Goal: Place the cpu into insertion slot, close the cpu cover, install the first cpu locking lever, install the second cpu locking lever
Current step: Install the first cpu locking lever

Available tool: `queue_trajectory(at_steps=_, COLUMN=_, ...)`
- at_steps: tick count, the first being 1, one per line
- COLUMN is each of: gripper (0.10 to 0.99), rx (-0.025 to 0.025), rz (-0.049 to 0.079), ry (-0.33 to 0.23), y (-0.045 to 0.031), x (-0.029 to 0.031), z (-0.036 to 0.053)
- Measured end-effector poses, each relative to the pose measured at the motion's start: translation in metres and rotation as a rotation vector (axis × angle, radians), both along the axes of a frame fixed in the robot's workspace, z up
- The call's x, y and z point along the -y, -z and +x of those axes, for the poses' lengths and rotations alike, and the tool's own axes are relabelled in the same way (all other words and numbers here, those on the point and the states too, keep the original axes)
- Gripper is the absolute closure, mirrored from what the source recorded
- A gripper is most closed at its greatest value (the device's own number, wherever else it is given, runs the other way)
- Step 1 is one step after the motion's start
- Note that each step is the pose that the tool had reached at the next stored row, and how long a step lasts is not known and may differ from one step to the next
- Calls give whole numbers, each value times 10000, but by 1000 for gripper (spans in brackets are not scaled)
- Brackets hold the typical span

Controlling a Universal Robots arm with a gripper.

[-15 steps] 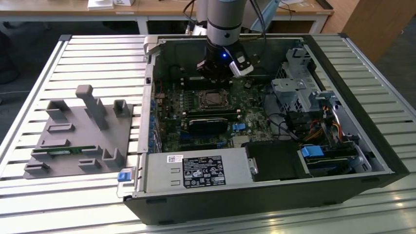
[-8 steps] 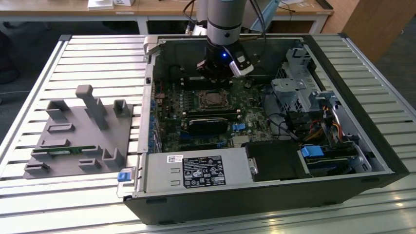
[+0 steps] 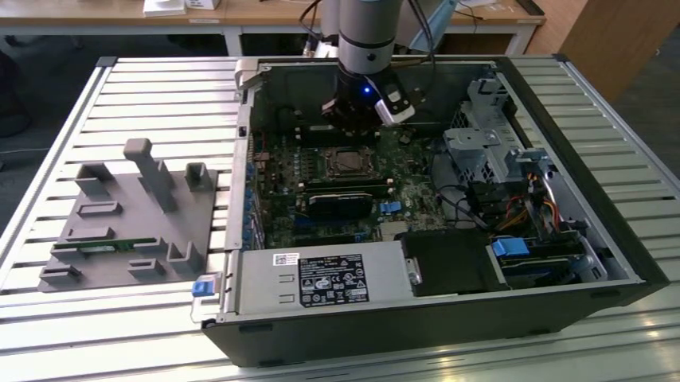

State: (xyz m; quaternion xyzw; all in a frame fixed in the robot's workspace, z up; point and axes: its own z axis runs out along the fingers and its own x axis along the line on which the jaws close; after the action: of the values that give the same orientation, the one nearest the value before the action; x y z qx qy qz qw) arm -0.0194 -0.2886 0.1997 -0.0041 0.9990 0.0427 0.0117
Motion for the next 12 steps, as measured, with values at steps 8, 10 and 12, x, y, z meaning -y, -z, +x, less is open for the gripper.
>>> queue_trajectory(at_steps=8, gripper=965, rx=0, rz=-177, ry=0, y=29, x=0, z=3)
queue_trajectory(at_steps=10, gripper=965, rx=-1, rz=-179, ry=1, y=34, x=-2, z=4)
queue_trajectory(at_steps=12, gripper=965, rx=0, rz=-177, ry=-1, y=35, x=-4, z=5)
